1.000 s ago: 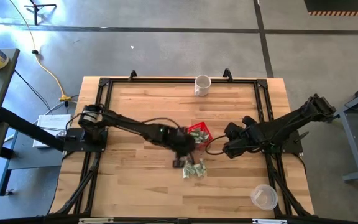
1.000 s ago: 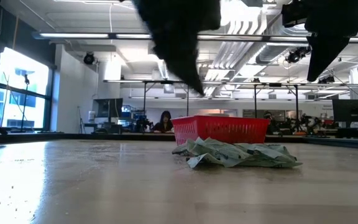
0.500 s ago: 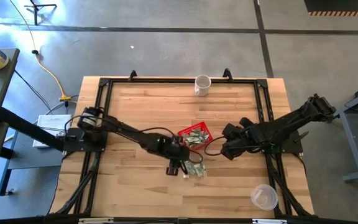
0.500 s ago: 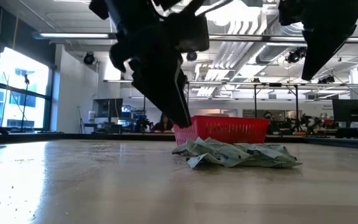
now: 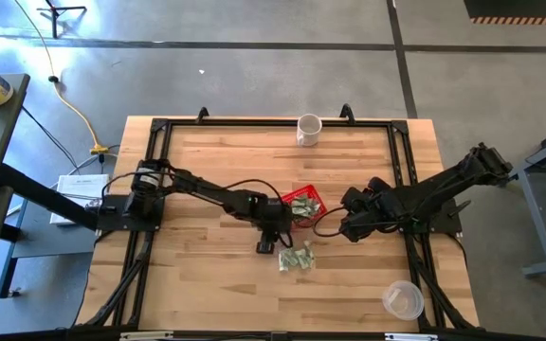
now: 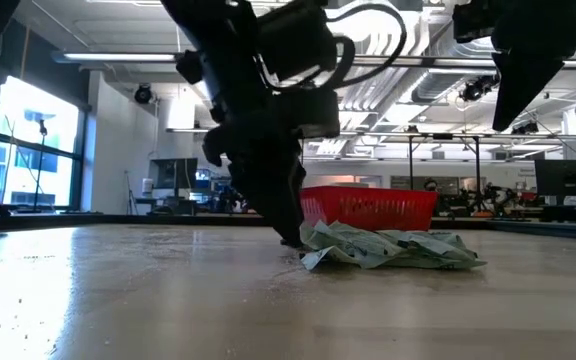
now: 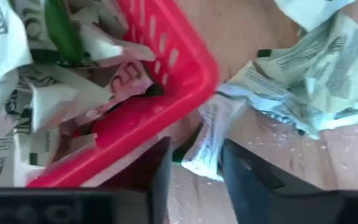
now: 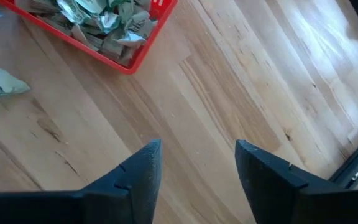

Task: Pick and place items into bin
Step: Put the white stevia packet into the red bin

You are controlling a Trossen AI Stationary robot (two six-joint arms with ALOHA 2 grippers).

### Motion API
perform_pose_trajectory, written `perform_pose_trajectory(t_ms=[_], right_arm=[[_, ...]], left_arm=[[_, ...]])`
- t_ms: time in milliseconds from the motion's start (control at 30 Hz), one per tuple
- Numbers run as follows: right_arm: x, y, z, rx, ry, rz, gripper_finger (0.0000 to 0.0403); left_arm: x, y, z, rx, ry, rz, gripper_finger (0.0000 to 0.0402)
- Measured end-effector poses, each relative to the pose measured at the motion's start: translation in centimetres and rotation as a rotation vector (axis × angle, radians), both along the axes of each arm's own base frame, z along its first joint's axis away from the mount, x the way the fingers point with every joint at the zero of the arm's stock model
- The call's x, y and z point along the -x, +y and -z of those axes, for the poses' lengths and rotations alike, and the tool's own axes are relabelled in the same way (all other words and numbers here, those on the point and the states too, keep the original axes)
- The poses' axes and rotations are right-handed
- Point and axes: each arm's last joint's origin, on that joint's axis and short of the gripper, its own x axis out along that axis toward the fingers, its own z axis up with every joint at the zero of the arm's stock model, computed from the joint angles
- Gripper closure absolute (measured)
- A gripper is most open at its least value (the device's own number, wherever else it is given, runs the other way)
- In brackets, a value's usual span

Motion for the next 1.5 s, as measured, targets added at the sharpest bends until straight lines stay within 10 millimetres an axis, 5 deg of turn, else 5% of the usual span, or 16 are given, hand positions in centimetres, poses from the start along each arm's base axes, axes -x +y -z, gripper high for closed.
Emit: perform_pose_trajectory(t_ms=[267,467,667,767,933,1033,1200,1300,1500], right_arm=[[0.2,-0.2,-0.1,0.052,0.012,-0.001,0.0217],[0.3,-0.3,-0.1,0.072,0.018,-0.001,0.0218],[0.3,-0.3,0.0,0.060,0.020,0.002,0.0222],[0.3,-0.1,0.0,0.033,0.025,0.005,0.0226],[0.1,0.8,0.1,-0.056,0.004,-0.028,0.0230],[-0.2,1.7,0.1,-0.096,-0.048,-0.065,0.0228],[-0.5,3.0,-0.1,-0.103,-0.136,-0.115,0.0219],[-0.7,3.4,-0.1,-0.079,-0.153,-0.168,0.0217],[-2.5,4.5,0.9,-0.082,-0.153,-0.332,0.0218]], left_arm=[[1.4,-0.7,-0.5,0.005,0.107,0.011,0.0365],[2.3,-1.2,-3.1,0.040,0.087,-0.017,0.0362],[-0.2,0.9,-8.2,-0.141,-0.274,-0.200,0.0356],[-1.4,2.5,-8.6,-0.178,-0.370,-0.221,0.0356],[-2.5,4.5,-4.8,-0.142,-0.284,-0.262,0.0296],[-2.0,4.2,-4.8,-0.132,-0.225,-0.311,0.0238],[-0.4,1.8,-8.7,-0.028,-0.151,-0.301,0.0158],[1.5,-0.9,-10.3,0.063,-0.096,-0.135,0.0135],[3.0,-5.0,-7.6,0.066,-0.052,0.180,0.0143]])
